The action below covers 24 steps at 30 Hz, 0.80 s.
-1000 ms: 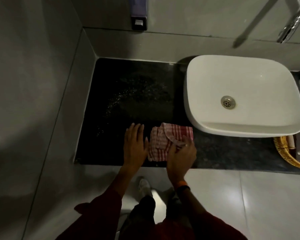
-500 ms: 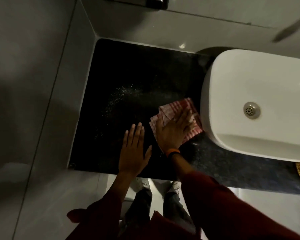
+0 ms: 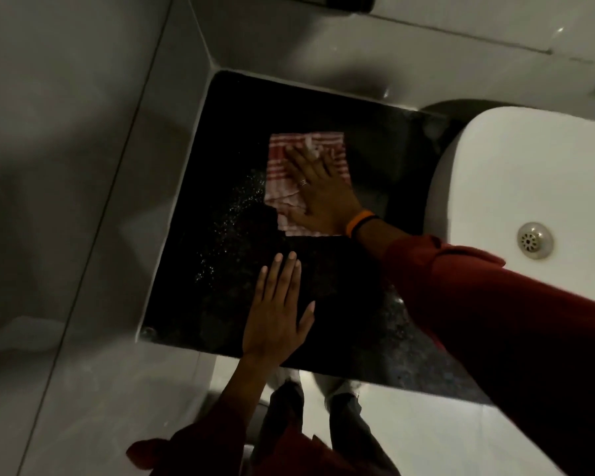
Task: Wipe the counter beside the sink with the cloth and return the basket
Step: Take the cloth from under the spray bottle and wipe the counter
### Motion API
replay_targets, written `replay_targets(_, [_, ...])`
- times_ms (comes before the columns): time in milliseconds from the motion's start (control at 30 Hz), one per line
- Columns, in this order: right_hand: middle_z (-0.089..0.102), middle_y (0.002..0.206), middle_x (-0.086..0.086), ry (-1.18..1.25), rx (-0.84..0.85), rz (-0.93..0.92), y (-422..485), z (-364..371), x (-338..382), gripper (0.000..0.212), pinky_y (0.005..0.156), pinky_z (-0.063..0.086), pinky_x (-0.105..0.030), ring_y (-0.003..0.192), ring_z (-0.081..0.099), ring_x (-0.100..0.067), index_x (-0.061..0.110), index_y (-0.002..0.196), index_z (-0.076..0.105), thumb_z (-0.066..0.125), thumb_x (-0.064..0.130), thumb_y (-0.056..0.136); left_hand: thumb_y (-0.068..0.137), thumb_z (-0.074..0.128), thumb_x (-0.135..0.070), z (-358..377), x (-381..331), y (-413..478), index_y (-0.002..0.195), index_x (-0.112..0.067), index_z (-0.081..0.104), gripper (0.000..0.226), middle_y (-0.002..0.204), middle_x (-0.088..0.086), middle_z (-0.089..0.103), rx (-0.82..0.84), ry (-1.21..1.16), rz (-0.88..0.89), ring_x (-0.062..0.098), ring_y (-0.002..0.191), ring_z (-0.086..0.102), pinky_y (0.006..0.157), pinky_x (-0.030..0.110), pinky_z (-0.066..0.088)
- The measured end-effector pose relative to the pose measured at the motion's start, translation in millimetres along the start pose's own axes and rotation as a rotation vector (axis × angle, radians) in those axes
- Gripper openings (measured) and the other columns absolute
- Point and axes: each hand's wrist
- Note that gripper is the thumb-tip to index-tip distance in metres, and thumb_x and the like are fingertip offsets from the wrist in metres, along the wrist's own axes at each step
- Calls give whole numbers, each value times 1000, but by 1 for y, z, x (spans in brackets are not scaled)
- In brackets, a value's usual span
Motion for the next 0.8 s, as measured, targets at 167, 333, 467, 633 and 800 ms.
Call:
replay_targets(167, [21, 168, -13, 54, -68, 86, -23, -19, 23, 87, 125, 15, -58, 157, 15, -31, 7, 158, 28, 51, 61, 94, 101, 37, -47, -14, -1, 1, 156, -9, 22, 69, 167, 7, 17, -79, -212, -49, 20, 156, 11, 127, 39, 19])
replay_targets(333, [9, 171, -12, 135, -200, 609, -127, -3, 79, 95, 129, 2, -51, 159, 2, -27, 10, 160, 15, 38, 72, 92, 100, 40, -27, -61, 11, 85, 149, -8, 38, 52, 153, 13, 44, -294, -159, 43, 27, 144, 36, 117, 42, 34])
replay_targets(467, [9, 169, -18, 70, -64, 707, -178, 16, 112, 105, 126, 14, -58, 158, 6, -32, 9, 160, 19, 42, 79, 86, 95, 45, -41, -77, 16, 185, 149, -13, 40, 61, 157, 11, 40, -123, 106, 214, 32, 148, 33, 121, 49, 24])
replay_targets(633, [7, 169, -19, 12, -75, 698, -185, 24, 114, 106, 126, 12, -59, 158, 4, -33, 8, 160, 18, 42, 80, 86, 87, 29, -74, -40, 26, 212, 157, -23, 21, 86, 168, 3, 15, 94, 162, 222, 30, 155, 10, 125, 56, 9])
replay_targets(800, [6, 170, -19, -14, -99, 701, -184, 25, 114, 105, 126, 12, -59, 159, 3, -33, 8, 160, 18, 41, 79, 86, 81, 37, -73, -38, 35, 203, 154, -31, 31, 84, 165, -1, 27, -42, 66, 18, 30, 153, 22, 122, 59, 16])
Point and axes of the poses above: each hand's wrist, its own y-axis towards the middle knuckle, its own z-axis out of the palm, x = y × z
